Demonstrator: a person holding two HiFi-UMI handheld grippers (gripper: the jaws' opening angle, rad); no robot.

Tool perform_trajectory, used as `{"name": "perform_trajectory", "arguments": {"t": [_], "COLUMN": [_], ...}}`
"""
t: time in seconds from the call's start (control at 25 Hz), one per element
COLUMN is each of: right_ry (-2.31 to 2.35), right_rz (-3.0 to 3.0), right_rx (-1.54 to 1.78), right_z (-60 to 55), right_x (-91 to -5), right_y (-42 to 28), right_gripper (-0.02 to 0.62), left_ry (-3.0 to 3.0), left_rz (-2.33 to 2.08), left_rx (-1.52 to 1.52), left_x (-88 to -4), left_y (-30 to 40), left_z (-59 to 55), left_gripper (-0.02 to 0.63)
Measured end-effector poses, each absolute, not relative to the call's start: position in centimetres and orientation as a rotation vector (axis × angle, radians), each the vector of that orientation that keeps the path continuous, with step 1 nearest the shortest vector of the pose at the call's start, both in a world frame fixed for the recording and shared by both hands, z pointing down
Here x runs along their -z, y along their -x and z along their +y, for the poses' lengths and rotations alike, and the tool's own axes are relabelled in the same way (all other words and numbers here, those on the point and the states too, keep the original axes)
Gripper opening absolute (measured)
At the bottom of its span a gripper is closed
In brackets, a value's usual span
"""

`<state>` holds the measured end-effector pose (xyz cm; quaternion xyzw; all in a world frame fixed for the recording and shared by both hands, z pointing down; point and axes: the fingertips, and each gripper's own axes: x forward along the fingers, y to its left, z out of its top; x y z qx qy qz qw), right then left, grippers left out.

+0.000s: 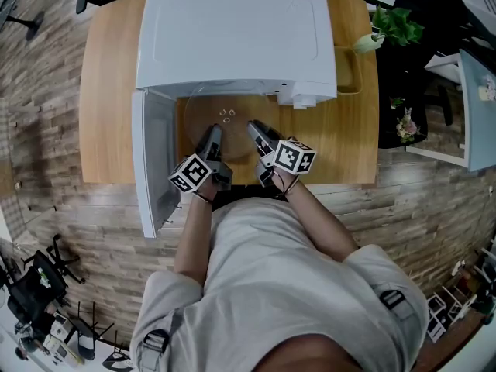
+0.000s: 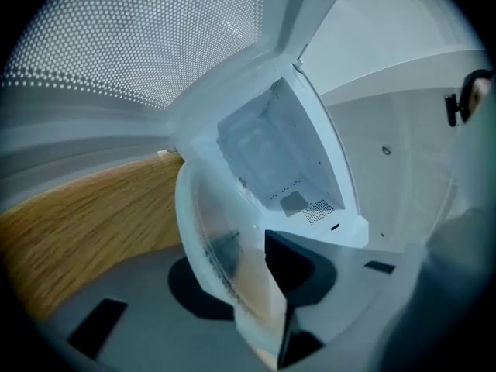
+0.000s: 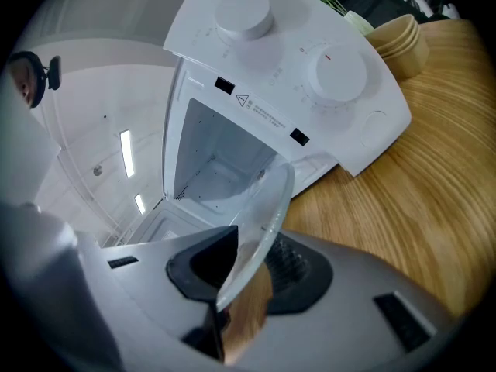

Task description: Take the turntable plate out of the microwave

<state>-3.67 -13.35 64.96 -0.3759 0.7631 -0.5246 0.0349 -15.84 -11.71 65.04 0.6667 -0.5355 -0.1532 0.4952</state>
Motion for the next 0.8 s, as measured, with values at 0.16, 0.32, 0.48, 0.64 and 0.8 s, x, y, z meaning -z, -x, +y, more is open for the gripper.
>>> {"name": "perform_trajectory", "arguments": {"t": [0.16, 0.32, 0.48, 0.64, 0.8], "right_ry": [1.139, 1.115, 1.091, 1.061, 1.021], "right_rz": [2.354, 2.366, 2.391, 2.431, 2.466], "right_rx": [1.602, 1.588, 1.566, 1.537, 1.514], "right_z": [-13.1, -12.7, -12.5, -12.3, -12.0], "right_x": [-64.5, -63.9, -63.2, -62.5, -61.7], "right_y": [3.4, 3.3, 3.0, 2.7, 2.5], "right_gripper": [0.112, 0.112, 0.112, 0.114, 0.114], "left_ry": [-1.627, -1.637, -1.639, -1.637, -1.629], "left_rz": [-1.308, -1.321, -1.336, -1.348, -1.395], "left_rx": [0.375, 0.386, 0.412, 0.453, 0.442], "left_x": [-64.4, -63.7, -63.0, -62.6, -62.4], "left_y": [15.6, 15.4, 15.1, 14.7, 14.7], "left_z": [-11.4, -11.0, -10.6, -10.1, -9.2], "left_gripper": [0.127, 0.127, 0.127, 0.129, 0.129]}}
